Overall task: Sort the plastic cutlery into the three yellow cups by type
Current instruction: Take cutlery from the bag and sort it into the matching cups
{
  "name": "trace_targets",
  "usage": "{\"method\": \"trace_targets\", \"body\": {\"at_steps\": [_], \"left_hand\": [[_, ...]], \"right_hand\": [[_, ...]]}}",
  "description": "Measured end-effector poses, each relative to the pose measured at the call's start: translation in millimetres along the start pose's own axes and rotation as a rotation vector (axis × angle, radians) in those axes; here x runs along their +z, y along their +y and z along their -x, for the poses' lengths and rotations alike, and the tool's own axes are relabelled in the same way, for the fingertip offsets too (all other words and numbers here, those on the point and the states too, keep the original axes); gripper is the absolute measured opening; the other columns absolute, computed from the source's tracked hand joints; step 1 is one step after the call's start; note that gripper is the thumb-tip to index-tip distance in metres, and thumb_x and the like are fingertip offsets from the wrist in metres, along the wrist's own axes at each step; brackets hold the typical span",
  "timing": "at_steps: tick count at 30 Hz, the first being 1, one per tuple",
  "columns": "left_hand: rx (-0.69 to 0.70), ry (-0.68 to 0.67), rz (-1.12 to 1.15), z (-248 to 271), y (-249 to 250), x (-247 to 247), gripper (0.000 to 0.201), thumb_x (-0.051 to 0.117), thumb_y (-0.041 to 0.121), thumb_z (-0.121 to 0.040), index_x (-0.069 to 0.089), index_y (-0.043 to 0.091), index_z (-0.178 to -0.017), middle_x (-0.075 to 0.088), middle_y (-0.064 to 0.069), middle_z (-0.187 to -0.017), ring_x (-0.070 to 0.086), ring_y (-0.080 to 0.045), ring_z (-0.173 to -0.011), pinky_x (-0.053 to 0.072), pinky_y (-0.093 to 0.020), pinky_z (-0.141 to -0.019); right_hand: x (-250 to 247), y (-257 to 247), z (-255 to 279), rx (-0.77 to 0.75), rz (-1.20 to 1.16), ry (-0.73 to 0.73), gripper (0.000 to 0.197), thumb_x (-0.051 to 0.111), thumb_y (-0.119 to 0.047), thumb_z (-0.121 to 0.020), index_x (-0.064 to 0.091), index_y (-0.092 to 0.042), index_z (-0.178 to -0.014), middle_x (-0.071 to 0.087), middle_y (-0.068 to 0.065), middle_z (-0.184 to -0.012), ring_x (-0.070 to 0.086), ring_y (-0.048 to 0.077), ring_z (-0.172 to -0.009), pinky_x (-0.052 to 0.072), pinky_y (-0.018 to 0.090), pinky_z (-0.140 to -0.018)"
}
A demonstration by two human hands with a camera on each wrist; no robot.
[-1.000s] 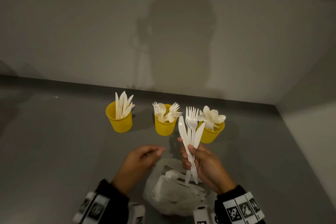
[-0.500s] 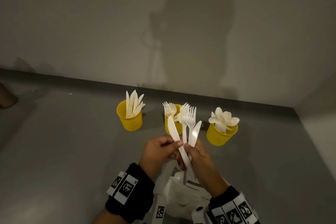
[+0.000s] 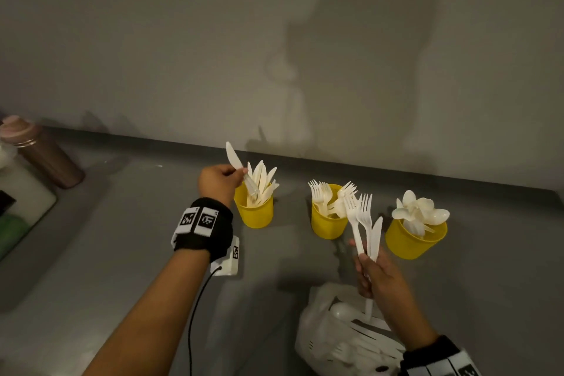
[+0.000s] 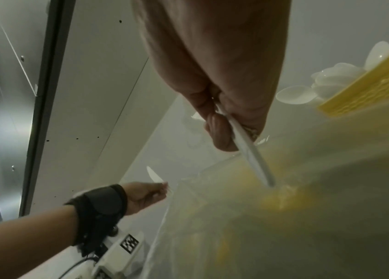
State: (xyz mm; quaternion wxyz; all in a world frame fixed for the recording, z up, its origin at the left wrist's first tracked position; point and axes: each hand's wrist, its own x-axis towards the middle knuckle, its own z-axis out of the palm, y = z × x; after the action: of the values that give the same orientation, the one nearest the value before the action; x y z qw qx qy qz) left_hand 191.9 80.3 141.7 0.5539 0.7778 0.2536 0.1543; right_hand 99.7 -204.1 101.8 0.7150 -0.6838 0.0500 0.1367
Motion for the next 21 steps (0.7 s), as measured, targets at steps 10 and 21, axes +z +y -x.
{"method": "trace_targets", "body": {"at_steps": [10,21], "left_hand": [[0.159,-0.057,-0.18,54.1,10.6,15.8,0.042,0.073,0.025,-0.074,0.06,0.019,-0.114,0.059,-0.002,-0.104,0.059,-0.018,-0.079,0.048,-0.027,-0.08],[0.089,-0.529,0.176,174.1,20.7,85.0,0.011,0.07,0.017,-0.078,0.065,0.026,-0.072,0.065,0.006,-0.065,0.061,0.001,-0.057,0.049,-0.013,-0.058]], "right_hand": [[10.7,-15.7,-3.5,0.097,-0.117,0.043,0.02,0.038,-0.01,-0.093,0.039,-0.01,-0.073,0.034,-0.003,-0.045,0.031,0.002,-0.031,0.025,0.013,-0.033],[26.3,-8.1,8.0,-0.114,-0.017,0.224,0.035,0.03,-0.019,-0.099,0.061,-0.01,-0.088,0.07,-0.006,-0.071,0.061,0.003,-0.068,0.046,0.022,-0.064]]}}
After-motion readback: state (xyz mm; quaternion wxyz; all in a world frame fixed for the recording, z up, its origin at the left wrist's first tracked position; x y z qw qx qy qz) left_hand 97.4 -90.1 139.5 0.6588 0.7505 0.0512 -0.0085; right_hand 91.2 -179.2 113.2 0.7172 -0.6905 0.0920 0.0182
